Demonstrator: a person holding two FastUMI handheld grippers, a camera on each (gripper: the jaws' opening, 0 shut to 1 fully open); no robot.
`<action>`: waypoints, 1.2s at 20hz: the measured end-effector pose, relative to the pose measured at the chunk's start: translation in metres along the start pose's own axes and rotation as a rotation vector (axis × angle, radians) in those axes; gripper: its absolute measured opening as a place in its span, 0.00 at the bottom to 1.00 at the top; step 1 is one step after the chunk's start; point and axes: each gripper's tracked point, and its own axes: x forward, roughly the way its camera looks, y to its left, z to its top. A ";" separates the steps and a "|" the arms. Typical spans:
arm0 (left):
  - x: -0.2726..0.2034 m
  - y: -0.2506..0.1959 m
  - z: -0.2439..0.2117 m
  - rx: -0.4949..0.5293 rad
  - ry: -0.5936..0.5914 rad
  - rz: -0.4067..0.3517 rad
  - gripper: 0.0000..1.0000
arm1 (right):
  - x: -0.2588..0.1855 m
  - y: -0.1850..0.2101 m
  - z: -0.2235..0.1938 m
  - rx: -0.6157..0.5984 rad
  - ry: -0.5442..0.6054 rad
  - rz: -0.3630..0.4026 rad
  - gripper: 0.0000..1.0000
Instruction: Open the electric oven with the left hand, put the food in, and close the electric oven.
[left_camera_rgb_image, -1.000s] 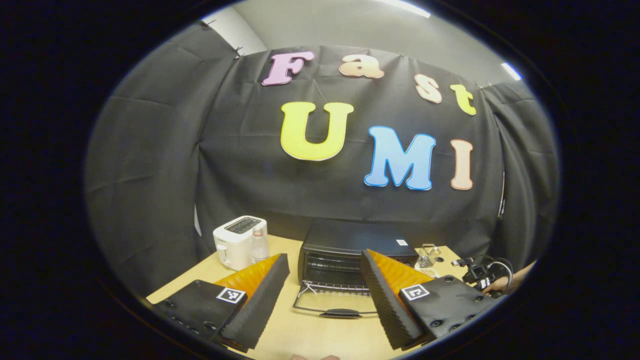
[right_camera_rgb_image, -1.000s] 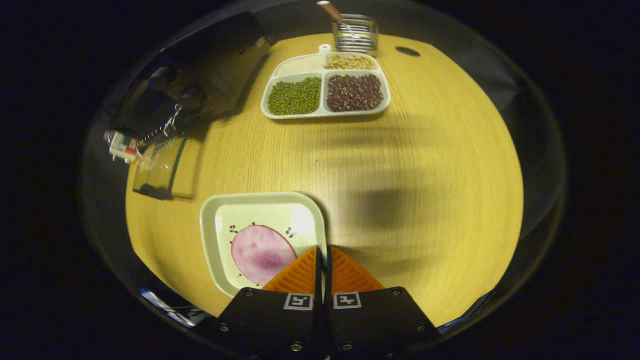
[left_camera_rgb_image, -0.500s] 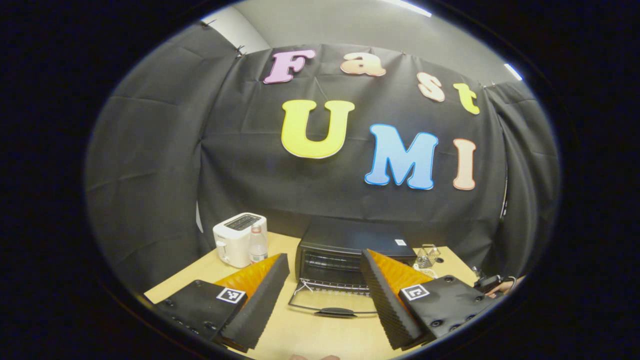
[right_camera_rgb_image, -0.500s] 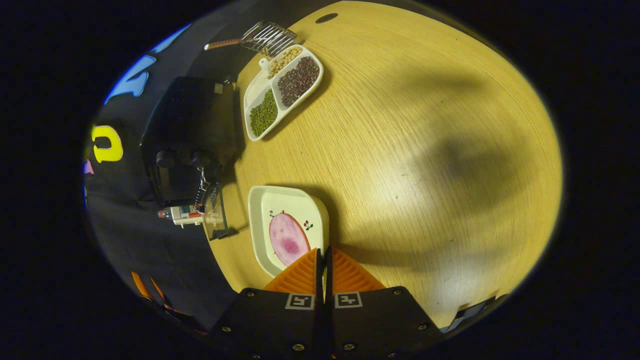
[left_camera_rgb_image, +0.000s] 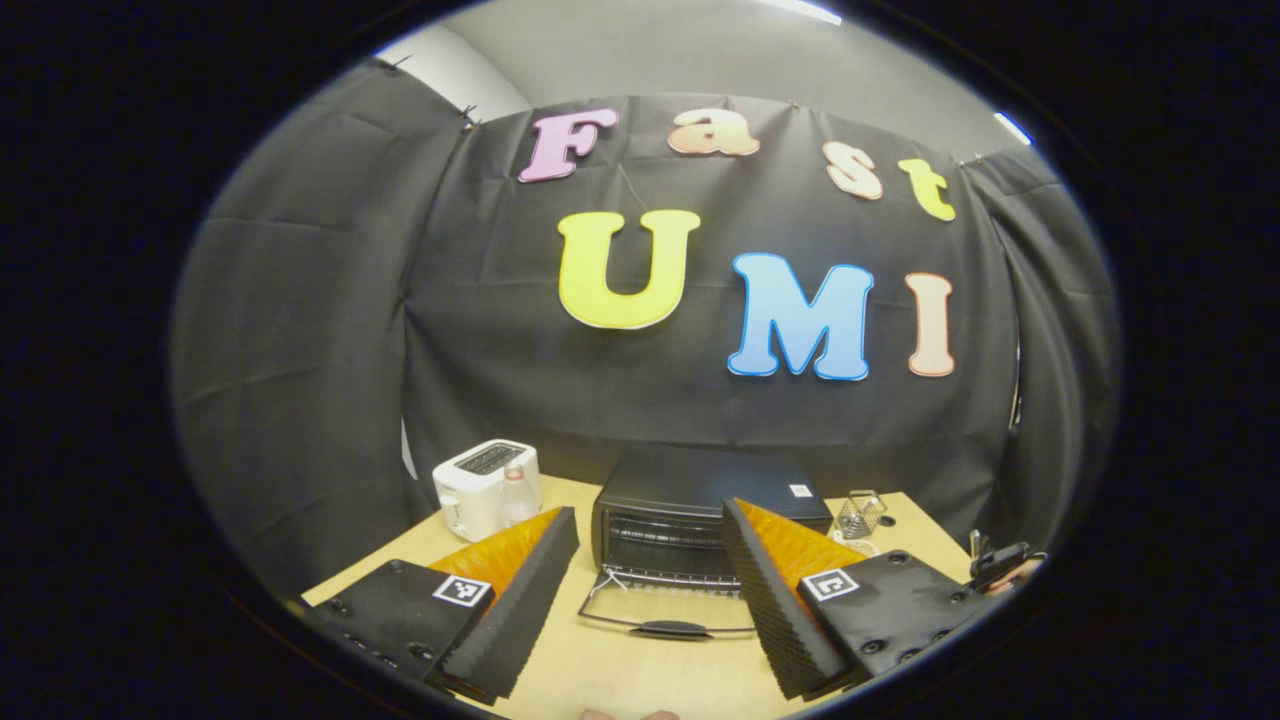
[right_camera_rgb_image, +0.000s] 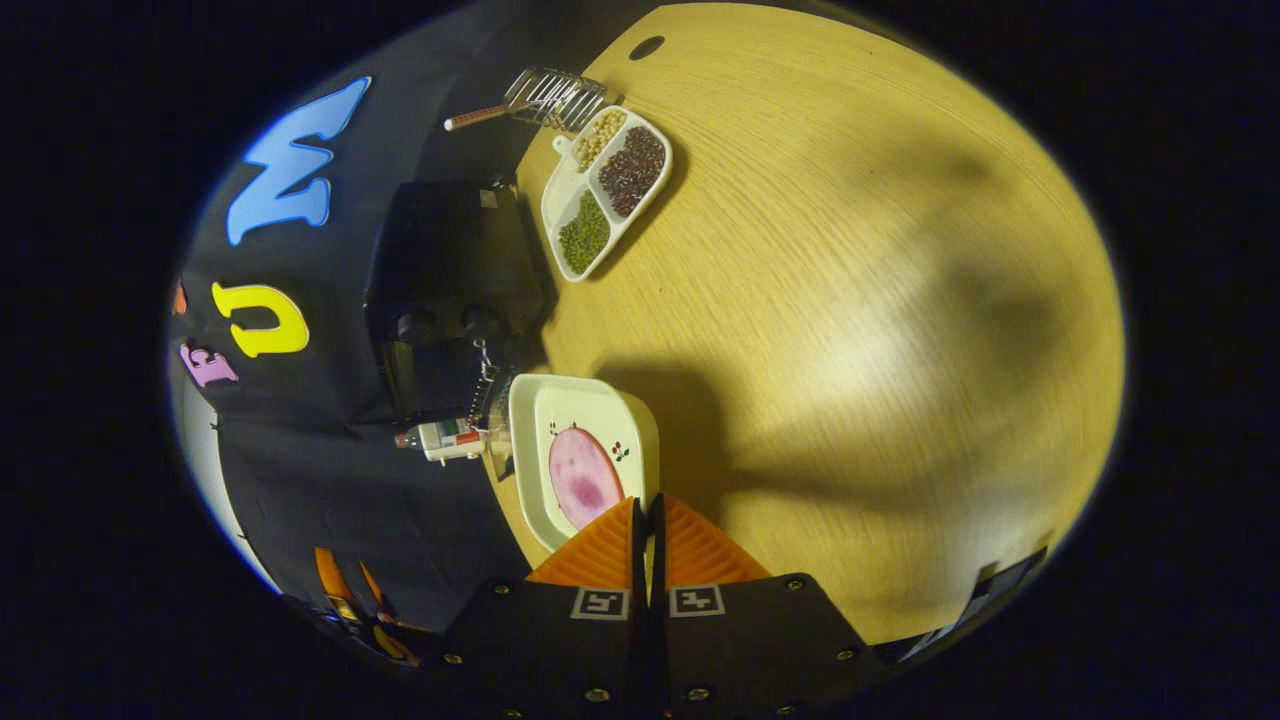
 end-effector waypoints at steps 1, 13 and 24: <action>0.000 -0.001 0.002 -0.001 -0.006 -0.008 1.00 | -0.002 0.009 -0.007 0.007 -0.006 0.012 0.00; 0.020 0.049 0.043 0.005 -0.107 -0.206 1.00 | 0.042 0.124 -0.078 0.291 -0.280 0.081 0.00; 0.029 0.149 0.029 -0.026 -0.069 -0.179 1.00 | 0.154 0.200 -0.040 0.466 -0.447 0.042 0.01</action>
